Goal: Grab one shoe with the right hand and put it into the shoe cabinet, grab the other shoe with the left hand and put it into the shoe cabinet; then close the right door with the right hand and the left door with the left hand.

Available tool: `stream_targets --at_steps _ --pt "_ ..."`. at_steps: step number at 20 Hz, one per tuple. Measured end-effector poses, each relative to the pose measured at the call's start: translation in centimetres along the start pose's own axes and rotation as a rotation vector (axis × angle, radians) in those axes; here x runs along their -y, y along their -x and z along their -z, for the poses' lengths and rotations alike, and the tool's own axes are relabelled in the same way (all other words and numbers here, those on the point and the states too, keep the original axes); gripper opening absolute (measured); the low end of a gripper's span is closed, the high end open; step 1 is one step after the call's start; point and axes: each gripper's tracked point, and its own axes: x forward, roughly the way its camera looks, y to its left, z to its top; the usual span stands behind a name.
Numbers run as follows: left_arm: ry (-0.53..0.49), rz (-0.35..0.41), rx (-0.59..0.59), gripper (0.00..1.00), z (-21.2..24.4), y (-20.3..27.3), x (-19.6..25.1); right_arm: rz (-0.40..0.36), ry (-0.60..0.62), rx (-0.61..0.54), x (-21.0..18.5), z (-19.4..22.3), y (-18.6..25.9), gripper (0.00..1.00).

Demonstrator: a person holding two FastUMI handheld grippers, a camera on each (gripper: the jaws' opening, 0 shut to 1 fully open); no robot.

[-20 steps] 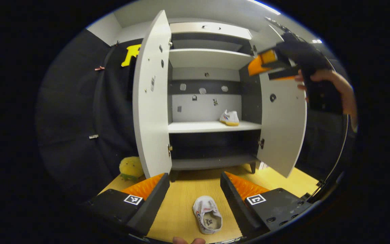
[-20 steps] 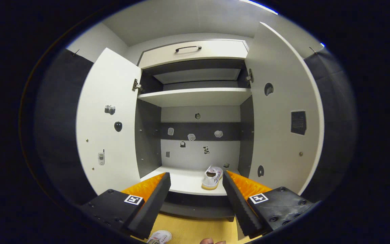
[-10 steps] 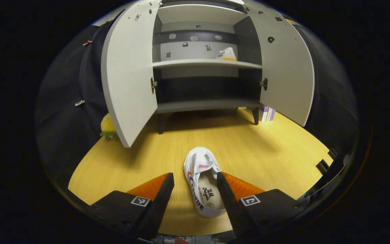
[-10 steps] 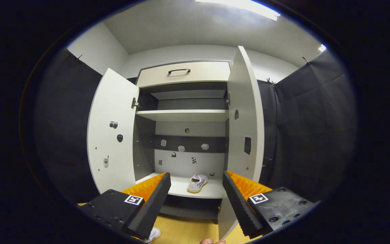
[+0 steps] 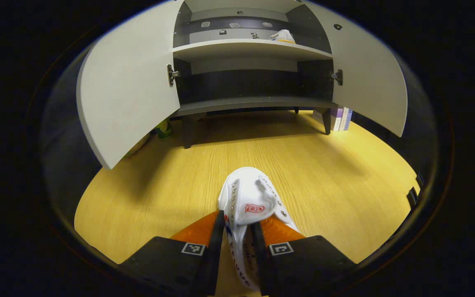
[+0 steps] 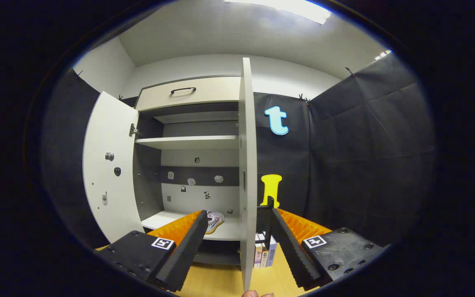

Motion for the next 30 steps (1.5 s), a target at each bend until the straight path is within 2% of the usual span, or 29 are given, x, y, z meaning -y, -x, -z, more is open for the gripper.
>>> stream_targets --at_steps 4,9,12,15,20,24,29,30 --pt "-0.004 -0.071 0.002 0.22 -0.3 -1.3 -0.8 0.043 0.035 0.012 2.5 -0.3 0.1 0.97" --pt "0.014 -0.03 -0.079 0.07 -0.2 -1.3 -1.1 0.072 0.036 0.012 5.0 -0.2 0.3 0.97" --pt "0.086 -0.009 -0.091 0.05 -1.6 0.1 -0.9 0.079 0.027 0.011 5.9 0.0 0.3 0.97" --pt "0.097 -0.016 -0.06 0.05 -4.7 2.7 -0.9 0.089 0.023 0.014 6.8 0.1 0.3 0.98" --pt "0.175 -0.031 -0.01 0.05 -12.1 7.1 -1.5 0.11 0.016 0.022 8.4 0.2 0.1 0.97" --pt "0.219 -0.016 0.063 0.05 -20.7 9.7 -1.4 0.118 -0.014 0.013 9.5 0.5 -0.1 0.97" --pt "0.275 -0.01 0.127 0.05 -31.7 10.1 -1.8 0.113 -0.034 -0.04 10.7 2.3 -0.6 0.98" --pt "0.278 -0.016 0.137 0.05 -33.6 9.8 -2.1 0.11 -0.035 -0.059 11.0 2.9 -0.6 0.95"
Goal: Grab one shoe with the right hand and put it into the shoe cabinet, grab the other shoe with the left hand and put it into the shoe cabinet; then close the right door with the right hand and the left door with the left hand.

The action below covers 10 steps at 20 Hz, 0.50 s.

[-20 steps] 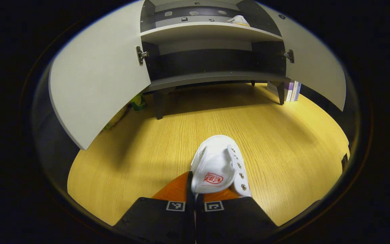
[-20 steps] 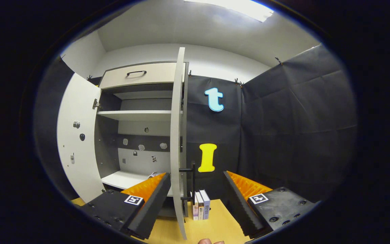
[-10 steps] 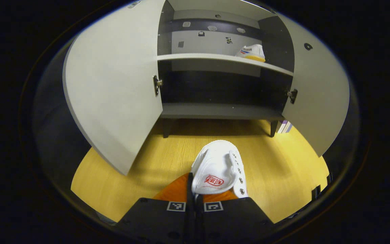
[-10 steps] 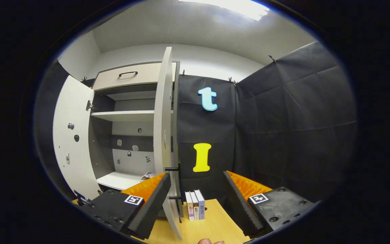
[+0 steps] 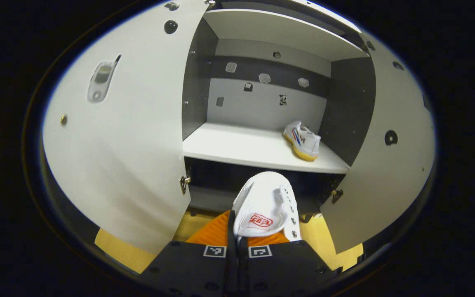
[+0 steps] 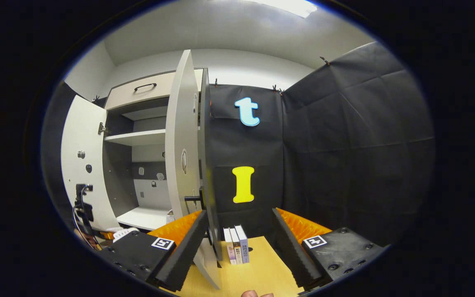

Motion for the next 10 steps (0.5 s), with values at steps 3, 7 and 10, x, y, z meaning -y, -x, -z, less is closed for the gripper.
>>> stream_targets --at_steps 3,7,10 --pt "-0.007 -0.033 0.046 0.05 -5.4 -2.1 0.4 -0.002 -0.011 -0.026 1.0 0.7 -0.5 0.98" --pt "-0.033 -0.06 0.087 0.05 -11.3 -6.0 1.3 -0.015 0.007 0.001 1.7 0.8 -1.4 0.98" --pt "-0.062 -0.099 0.09 0.05 -14.4 -10.0 1.2 -0.026 0.071 0.016 2.0 1.3 -2.5 0.98"
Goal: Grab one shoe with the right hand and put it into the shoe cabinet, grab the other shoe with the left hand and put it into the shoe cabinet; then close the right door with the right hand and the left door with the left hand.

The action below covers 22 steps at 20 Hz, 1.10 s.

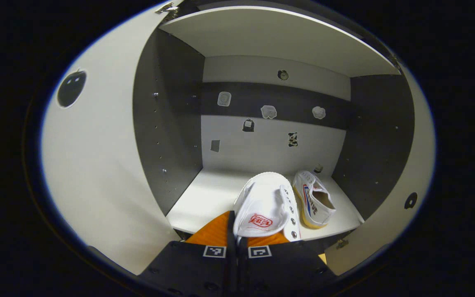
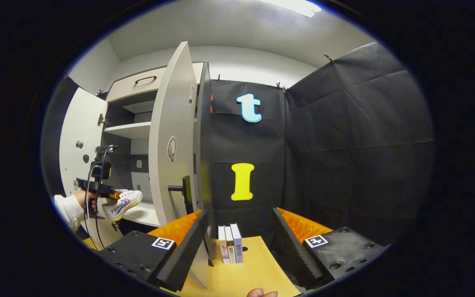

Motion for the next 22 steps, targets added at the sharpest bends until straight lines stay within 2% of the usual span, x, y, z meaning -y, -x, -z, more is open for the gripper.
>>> stream_targets --at_steps 4,11,17,19,20,22 --pt "-0.041 -0.053 -0.031 0.05 -1.3 -5.8 0.2 -0.04 -0.023 -0.064 -0.1 2.3 -1.3 0.98" --pt "-0.097 -0.141 -0.096 0.05 -0.4 -14.1 -0.2 -0.046 -0.025 -0.061 1.4 2.8 -4.3 0.98" --pt "-0.116 -0.152 -0.138 0.05 1.1 -16.4 0.1 -0.014 -0.033 -0.086 3.0 3.8 -5.5 0.98" --pt "-0.157 -0.156 -0.15 0.05 1.2 -16.2 0.1 -0.012 -0.035 -0.091 3.0 4.0 -5.5 0.98" --pt "-0.171 -0.147 -0.155 0.06 1.3 -16.0 0.3 -0.013 -0.035 -0.09 3.1 3.9 -5.3 0.98" --pt "-0.195 -0.157 -0.142 0.16 1.0 -15.3 0.2 -0.014 -0.033 -0.085 3.0 3.7 -5.0 0.98"
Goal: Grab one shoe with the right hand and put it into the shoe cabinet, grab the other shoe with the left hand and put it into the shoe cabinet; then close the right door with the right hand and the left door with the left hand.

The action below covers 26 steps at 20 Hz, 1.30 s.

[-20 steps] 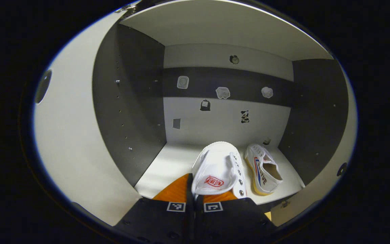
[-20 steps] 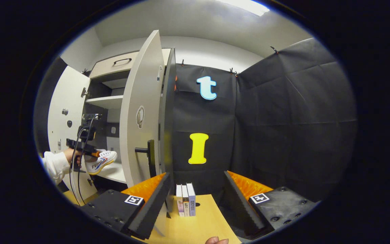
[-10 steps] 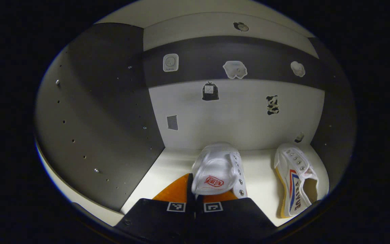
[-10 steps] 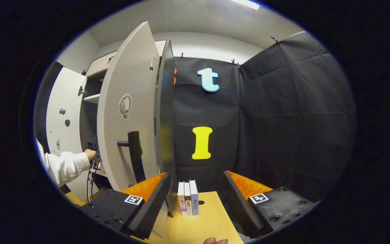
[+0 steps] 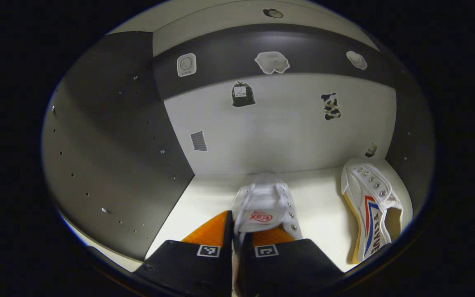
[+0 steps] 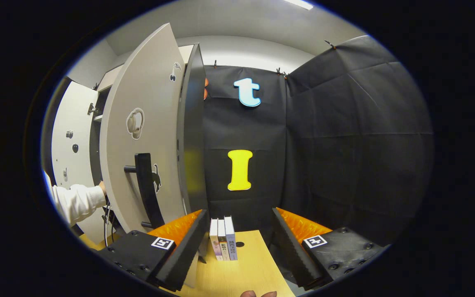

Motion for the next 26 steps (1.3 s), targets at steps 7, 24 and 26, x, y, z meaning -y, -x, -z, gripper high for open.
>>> stream_targets --at_steps 7,24,26 --pt "-0.046 0.053 0.092 0.75 -0.9 5.1 0.4 -0.009 -0.018 0.024 -0.7 -1.0 1.4 0.98" --pt "0.072 0.225 0.497 0.96 -0.7 31.3 -1.4 -0.071 -0.052 0.031 -4.0 -3.3 1.1 0.98" --pt "0.105 0.243 0.511 0.97 0.4 33.9 -1.8 -0.061 -0.044 0.039 -4.2 -3.5 1.1 0.98"
